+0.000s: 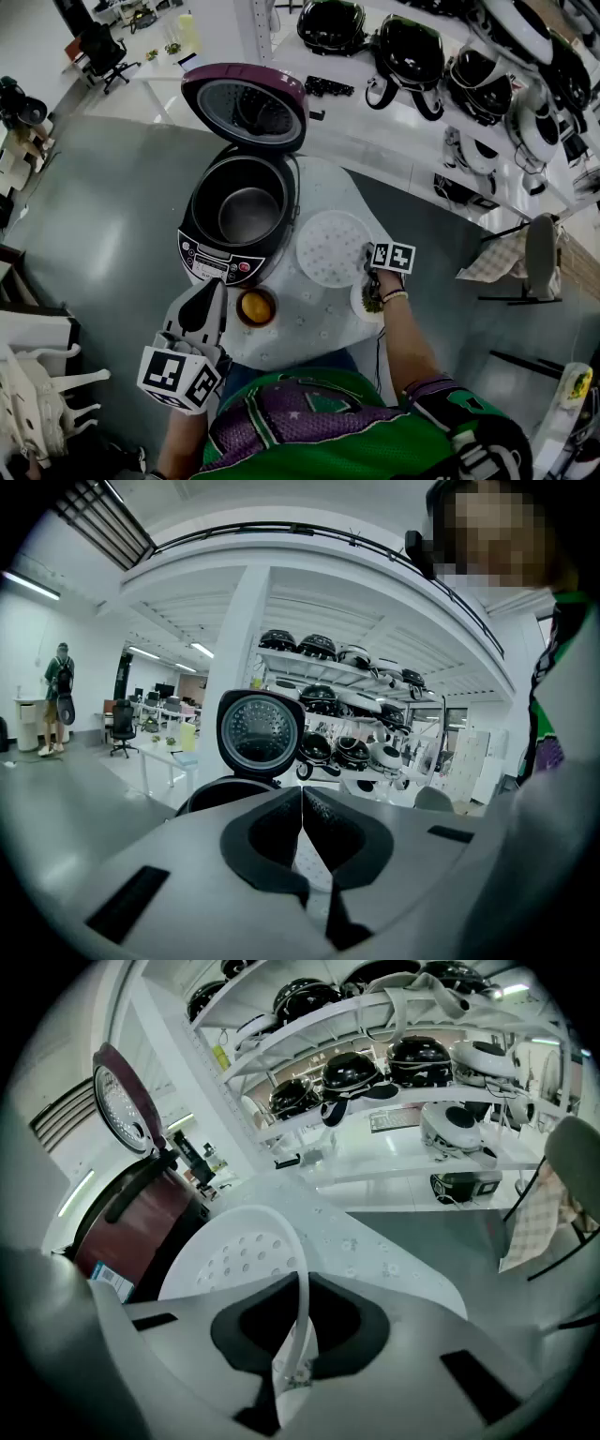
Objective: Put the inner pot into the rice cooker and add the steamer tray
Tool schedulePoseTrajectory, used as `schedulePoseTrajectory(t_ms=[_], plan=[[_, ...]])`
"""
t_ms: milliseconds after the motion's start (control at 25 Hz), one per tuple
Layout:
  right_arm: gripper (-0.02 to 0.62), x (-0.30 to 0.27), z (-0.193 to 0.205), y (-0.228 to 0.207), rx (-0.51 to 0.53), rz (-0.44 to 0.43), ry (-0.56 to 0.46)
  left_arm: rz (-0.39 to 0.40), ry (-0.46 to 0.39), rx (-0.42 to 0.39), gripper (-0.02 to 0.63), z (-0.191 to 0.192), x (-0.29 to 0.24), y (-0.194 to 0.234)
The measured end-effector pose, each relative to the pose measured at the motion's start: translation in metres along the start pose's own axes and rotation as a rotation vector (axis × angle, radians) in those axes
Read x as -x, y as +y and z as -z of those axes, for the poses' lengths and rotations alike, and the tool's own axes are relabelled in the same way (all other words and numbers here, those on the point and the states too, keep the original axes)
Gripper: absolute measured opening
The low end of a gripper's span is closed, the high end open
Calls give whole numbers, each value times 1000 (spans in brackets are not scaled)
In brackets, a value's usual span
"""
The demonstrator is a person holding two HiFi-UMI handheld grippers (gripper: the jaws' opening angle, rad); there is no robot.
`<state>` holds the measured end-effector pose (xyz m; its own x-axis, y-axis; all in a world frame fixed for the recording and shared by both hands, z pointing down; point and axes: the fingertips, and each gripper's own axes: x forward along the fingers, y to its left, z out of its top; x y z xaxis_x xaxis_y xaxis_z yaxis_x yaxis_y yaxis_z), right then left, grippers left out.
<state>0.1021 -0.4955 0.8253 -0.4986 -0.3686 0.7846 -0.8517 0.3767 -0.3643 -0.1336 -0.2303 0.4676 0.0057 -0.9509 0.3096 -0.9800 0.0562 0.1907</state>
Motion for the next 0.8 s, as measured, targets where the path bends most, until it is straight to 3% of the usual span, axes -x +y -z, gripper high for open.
schedulePoseTrajectory(t_ms=[800], plan=[[26, 53, -7, 9, -151, 10, -118, 9, -87, 33, 23, -20, 40, 26]])
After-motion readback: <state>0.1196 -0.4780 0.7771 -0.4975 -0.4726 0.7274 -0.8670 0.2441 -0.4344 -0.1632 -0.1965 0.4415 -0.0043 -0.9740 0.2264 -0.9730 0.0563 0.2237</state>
